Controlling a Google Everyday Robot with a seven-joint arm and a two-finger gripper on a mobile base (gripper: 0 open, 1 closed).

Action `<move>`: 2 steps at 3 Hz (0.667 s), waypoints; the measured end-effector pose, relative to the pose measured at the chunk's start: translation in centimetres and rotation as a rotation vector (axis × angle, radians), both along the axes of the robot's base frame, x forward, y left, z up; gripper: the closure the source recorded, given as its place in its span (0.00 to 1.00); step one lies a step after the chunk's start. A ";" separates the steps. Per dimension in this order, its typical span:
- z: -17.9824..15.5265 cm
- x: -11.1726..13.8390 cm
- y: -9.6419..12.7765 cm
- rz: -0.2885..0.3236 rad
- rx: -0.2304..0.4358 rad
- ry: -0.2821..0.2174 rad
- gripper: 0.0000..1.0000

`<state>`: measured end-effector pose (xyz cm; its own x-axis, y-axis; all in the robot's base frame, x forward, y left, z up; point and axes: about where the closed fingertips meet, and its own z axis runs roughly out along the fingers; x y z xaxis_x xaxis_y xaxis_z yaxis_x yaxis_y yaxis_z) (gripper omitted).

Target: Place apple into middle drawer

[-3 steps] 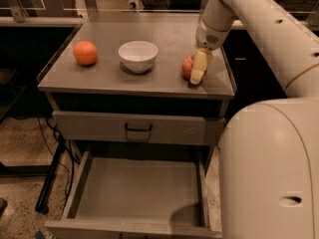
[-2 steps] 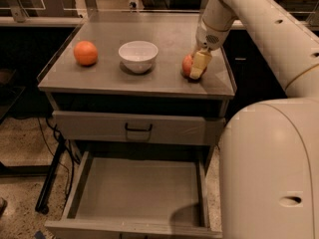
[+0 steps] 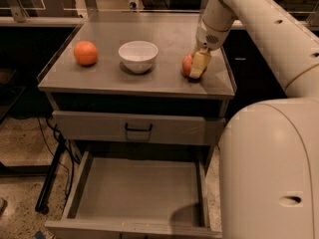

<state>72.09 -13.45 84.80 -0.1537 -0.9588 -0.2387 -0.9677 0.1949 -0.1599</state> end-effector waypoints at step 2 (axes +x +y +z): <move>4.3 -4.7 -1.8 -0.044 0.034 -0.068 1.00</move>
Offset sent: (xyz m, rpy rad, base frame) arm -0.0914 -0.0316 0.0732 0.0523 -0.1020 -0.0804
